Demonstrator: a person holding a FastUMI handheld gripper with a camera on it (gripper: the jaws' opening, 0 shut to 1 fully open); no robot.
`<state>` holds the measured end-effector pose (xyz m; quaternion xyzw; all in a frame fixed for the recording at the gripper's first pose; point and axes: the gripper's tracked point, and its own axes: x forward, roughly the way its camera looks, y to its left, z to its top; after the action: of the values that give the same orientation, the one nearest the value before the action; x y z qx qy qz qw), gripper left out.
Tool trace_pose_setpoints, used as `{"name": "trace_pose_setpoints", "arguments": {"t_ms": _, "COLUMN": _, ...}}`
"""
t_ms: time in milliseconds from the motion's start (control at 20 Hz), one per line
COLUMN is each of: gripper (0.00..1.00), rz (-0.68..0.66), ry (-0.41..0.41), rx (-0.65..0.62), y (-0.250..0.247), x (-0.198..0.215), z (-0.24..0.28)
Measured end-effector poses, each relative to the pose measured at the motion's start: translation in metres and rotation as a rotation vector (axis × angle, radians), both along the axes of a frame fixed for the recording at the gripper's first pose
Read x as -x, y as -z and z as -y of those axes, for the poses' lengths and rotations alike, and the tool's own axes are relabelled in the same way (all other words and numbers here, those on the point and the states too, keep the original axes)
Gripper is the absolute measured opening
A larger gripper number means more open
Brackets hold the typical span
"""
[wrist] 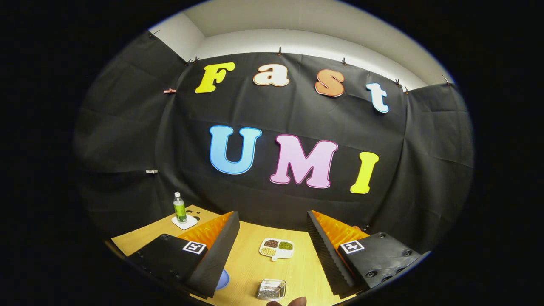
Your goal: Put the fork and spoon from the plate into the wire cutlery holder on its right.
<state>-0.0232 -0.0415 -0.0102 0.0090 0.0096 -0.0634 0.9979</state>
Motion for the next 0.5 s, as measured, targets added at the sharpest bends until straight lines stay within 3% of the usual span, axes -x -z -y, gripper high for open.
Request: {"name": "trace_pose_setpoints", "arguments": {"t_ms": 500, "gripper": 0.98, "rz": -0.046, "ry": 0.046, "rx": -0.008, "y": 0.013, "x": 0.007, "z": -0.011}}
